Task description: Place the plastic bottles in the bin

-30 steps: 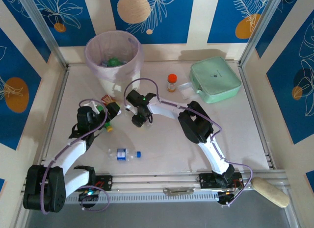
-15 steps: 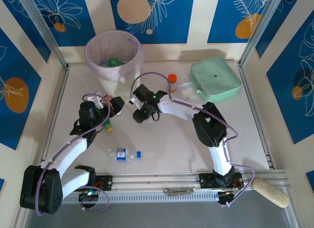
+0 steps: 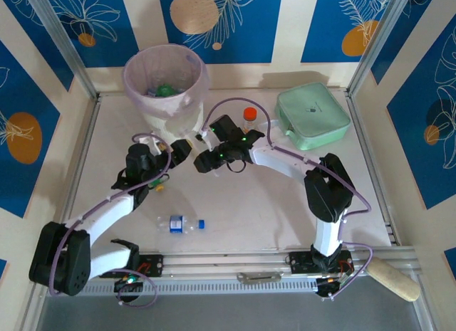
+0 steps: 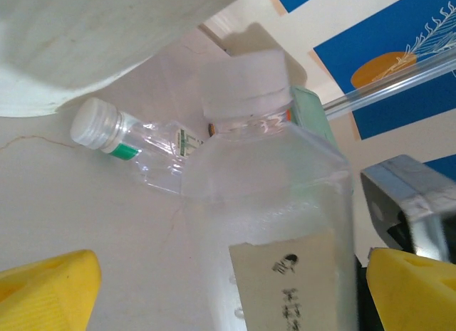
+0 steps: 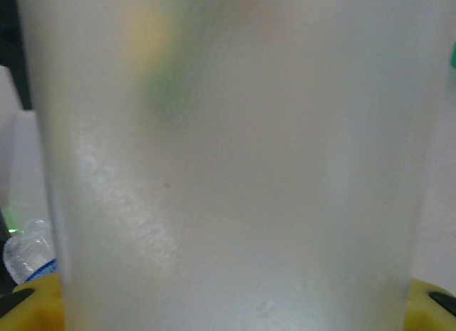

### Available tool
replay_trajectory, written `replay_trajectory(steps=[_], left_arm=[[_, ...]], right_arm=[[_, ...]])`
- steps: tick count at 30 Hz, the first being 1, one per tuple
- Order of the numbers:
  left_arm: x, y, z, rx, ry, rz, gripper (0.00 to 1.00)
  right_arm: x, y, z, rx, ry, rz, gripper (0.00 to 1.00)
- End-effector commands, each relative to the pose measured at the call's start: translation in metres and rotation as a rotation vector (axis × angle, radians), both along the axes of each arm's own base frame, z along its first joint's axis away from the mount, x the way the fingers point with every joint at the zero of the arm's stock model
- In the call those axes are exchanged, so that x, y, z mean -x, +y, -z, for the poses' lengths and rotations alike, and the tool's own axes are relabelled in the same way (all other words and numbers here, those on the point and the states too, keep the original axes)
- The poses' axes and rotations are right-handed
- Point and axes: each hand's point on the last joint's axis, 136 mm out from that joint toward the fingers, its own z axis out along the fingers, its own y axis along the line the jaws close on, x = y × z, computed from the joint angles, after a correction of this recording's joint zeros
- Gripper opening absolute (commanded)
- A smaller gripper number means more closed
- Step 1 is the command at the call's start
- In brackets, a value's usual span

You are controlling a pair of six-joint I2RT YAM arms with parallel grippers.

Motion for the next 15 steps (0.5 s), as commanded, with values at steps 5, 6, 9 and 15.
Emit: replay_trajectory(steps=[5,6,9,15], left_arm=[[-0.012,-0.011,-0.022,0.046,-0.061,0.000,0.96],[-0.012,-0.011,-0.021,0.046,-0.058,0.000,0.96],[-0.012,-0.012,-0.020,0.042,-0.057,0.003,0.95],[-0.013,-0.016,-0.017,0.049,-0.053,0.017,0.82]], right_arm=[[0.021,0.017,-0.023,-0.097,0.017,-0.080,0.50],[0.023,0.018,-0.023,-0.100,0.018,-0.087,0.50],[0.027,0.022,-0.025,-0.107,0.015,-0.106,0.50],[0.028,0.025,-0.027,-0.112,0.016,-0.116,0.50]])
